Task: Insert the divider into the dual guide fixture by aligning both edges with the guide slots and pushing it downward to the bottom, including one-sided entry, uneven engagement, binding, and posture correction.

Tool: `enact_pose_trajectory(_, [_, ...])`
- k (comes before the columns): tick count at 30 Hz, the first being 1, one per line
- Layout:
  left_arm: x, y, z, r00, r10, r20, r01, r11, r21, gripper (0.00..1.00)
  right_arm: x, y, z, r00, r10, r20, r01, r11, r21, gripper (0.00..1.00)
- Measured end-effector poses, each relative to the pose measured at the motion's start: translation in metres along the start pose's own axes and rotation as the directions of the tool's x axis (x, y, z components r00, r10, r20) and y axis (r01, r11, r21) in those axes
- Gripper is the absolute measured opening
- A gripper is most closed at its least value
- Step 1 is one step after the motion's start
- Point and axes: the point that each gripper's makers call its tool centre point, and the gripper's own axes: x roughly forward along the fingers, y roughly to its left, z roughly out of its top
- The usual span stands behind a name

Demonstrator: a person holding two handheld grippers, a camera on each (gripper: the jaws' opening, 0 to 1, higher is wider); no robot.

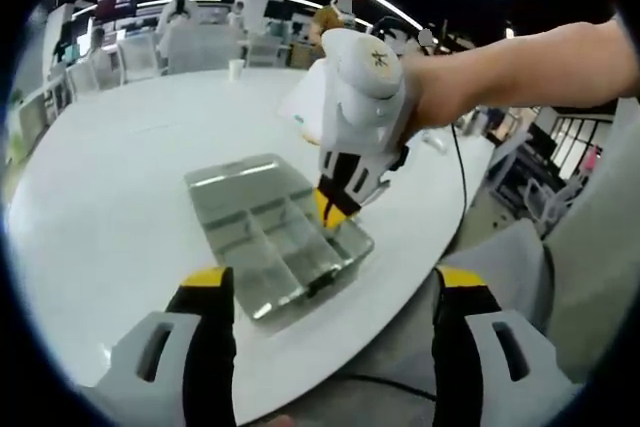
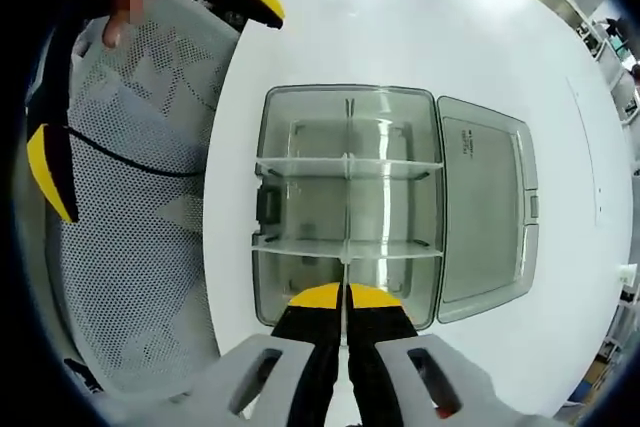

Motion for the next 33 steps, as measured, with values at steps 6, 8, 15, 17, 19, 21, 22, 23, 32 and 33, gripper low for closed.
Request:
enact_pose_trajectory(6, [0.000,0.001,-0.001,1.000,0.001,-0.002,-0.001,1.000,0.000,0.79,0.001,0.000,0.000,1.000,0.002,0.002,-0.002,1.000,0.003,0.00])
enact_pose_trajectory(8, [0.000,0.001,-0.001,1.000,0.001,-0.001,-0.001,1.000,-0.002,0.79,0.001,0.000,0.000,1.000,0.001,0.004,-0.001,1.000,0.005,0.00])
enact_pose_trajectory(15, [0.000,0.000,0.000,1.000,0.000,-0.002,0.000,1.000,0.002,0.79,0.004,-0.001,-0.003,1.000,0.000,0.015,-0.001,1.000,0.018,0.00])
enact_pose_trajectory(17, [0.000,0.000,-0.001,1.000,0.001,-0.003,-0.001,1.000,0.003,0.79,0.005,-0.001,-0.003,1.000,0.005,0.024,-0.006,1.000,0.026,0.00])
enact_pose_trajectory(19, [-0.001,0.001,-0.001,1.000,0.003,-0.002,-0.003,1.000,0.002,0.79,0.005,-0.001,-0.003,1.000,0.004,0.023,-0.004,1.000,0.026,0.00])
enact_pose_trajectory(21, [-0.001,0.001,-0.001,1.000,0.004,-0.002,-0.004,1.000,0.002,0.79,0.006,-0.002,-0.003,1.000,0.003,0.022,-0.003,1.000,0.021,0.00])
enact_pose_trajectory(22, [-0.001,0.001,-0.001,1.000,0.004,-0.003,-0.004,1.000,0.003,0.79,0.006,-0.002,-0.004,1.000,0.003,0.022,-0.004,1.000,0.023,0.00])
enact_pose_trajectory(23, [-0.001,0.001,-0.002,1.000,0.004,-0.003,-0.004,1.000,0.002,0.79,0.006,-0.002,-0.003,1.000,0.004,0.022,-0.004,1.000,0.023,0.00])
enact_pose_trajectory(32, [-0.002,0.000,-0.002,1.000,0.005,-0.003,-0.005,1.000,0.003,0.79,0.010,-0.001,-0.005,1.000,-0.005,0.022,0.004,1.000,0.014,0.00])
enact_pose_trajectory(33, [-0.003,0.000,-0.002,1.000,0.006,-0.004,-0.006,1.000,0.004,0.79,0.011,-0.002,-0.005,1.000,-0.005,0.024,0.005,1.000,0.016,0.00])
